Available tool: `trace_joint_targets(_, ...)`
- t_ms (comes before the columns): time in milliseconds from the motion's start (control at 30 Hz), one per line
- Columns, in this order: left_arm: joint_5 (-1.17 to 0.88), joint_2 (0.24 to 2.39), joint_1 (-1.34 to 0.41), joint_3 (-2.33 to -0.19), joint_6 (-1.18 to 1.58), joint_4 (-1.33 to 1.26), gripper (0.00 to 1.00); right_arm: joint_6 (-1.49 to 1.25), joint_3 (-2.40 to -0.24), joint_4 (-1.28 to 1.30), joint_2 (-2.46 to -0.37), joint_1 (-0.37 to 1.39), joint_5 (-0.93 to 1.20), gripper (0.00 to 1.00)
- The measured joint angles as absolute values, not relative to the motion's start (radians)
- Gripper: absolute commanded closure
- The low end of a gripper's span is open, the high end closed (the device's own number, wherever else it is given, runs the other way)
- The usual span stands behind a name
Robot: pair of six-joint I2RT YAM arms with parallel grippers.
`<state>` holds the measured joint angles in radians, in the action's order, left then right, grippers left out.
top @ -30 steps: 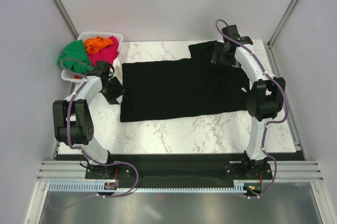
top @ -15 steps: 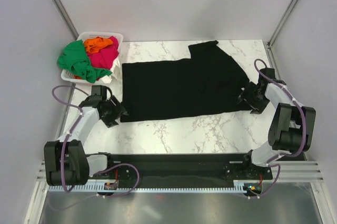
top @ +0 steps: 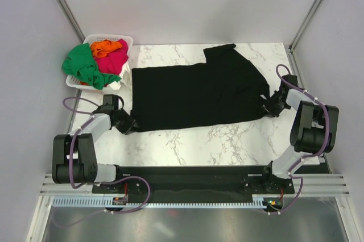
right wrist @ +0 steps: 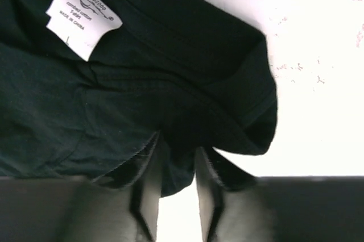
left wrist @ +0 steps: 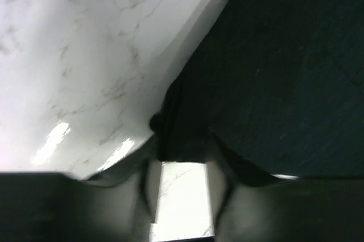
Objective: Fold and stack the t-shirts
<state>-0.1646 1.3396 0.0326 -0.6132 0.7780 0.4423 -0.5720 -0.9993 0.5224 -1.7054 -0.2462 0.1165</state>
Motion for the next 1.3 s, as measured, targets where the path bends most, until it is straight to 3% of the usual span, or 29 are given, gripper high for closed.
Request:
trace_joint_targets(67,-0.182,1.375,0.033,-0.625,0.785,0.416,0.76,-0.573,-0.988,0.511,-1.703,-0.245,0.121,0.71)
trace_joint_targets(100,-0.189,1.394,0.033,-0.633,0.786,0.405,0.88,-0.574,-0.981,0.504,-1.698,-0.244,0.124,0.73)
trace_joint_targets(200,-0.198,1.426,0.033,-0.654,0.788,0.386,0.98,-0.577,-0.942,0.487,-1.665,-0.237,0.130,0.72)
trace_joint_targets(433,-0.160,1.335,0.033,-0.676,0.786,0.460,0.98,-0.609,-0.831,0.584,-1.472,-0.302,0.135,0.85)
trace_joint_targets(700,-0.196,1.127,0.033,-0.635,0.788,0.513,0.98,-0.632,-0.731,0.697,-1.202,-0.425,0.134,0.85)
trace_joint_targets(767,-0.219,1.069,0.033,-0.577,0.793,0.530,0.95,-0.632,-0.704,0.729,-1.140,-0.437,0.135,0.87)
trace_joint_targets(800,-0.225,1.038,0.033,-0.548,0.799,0.538,0.81,-0.633,-0.693,0.747,-1.106,-0.445,0.135,0.87)
trace_joint_targets(867,-0.243,0.977,0.027,-0.503,0.812,0.574,0.58,-0.633,-0.682,0.784,-1.046,-0.453,0.135,0.80)
trace_joint_targets(900,-0.254,0.952,0.023,-0.496,0.821,0.598,0.42,-0.634,-0.681,0.799,-1.016,-0.455,0.139,0.50)
trace_joint_targets(933,-0.268,0.934,0.021,-0.496,0.830,0.612,0.38,-0.637,-0.682,0.807,-0.990,-0.456,0.146,0.35)
trace_joint_targets(1000,-0.295,0.905,0.018,-0.508,0.843,0.630,0.28,-0.633,-0.703,0.832,-0.966,-0.453,0.165,0.20)
trace_joint_targets(1100,-0.317,0.902,0.017,-0.562,0.844,0.666,0.27,-0.623,-0.788,0.849,-0.989,-0.414,0.189,0.10)
trace_joint_targets(1300,-0.331,0.937,0.017,-0.752,0.753,0.715,0.29,-0.617,-1.109,0.774,-1.188,-0.169,0.210,0.06)
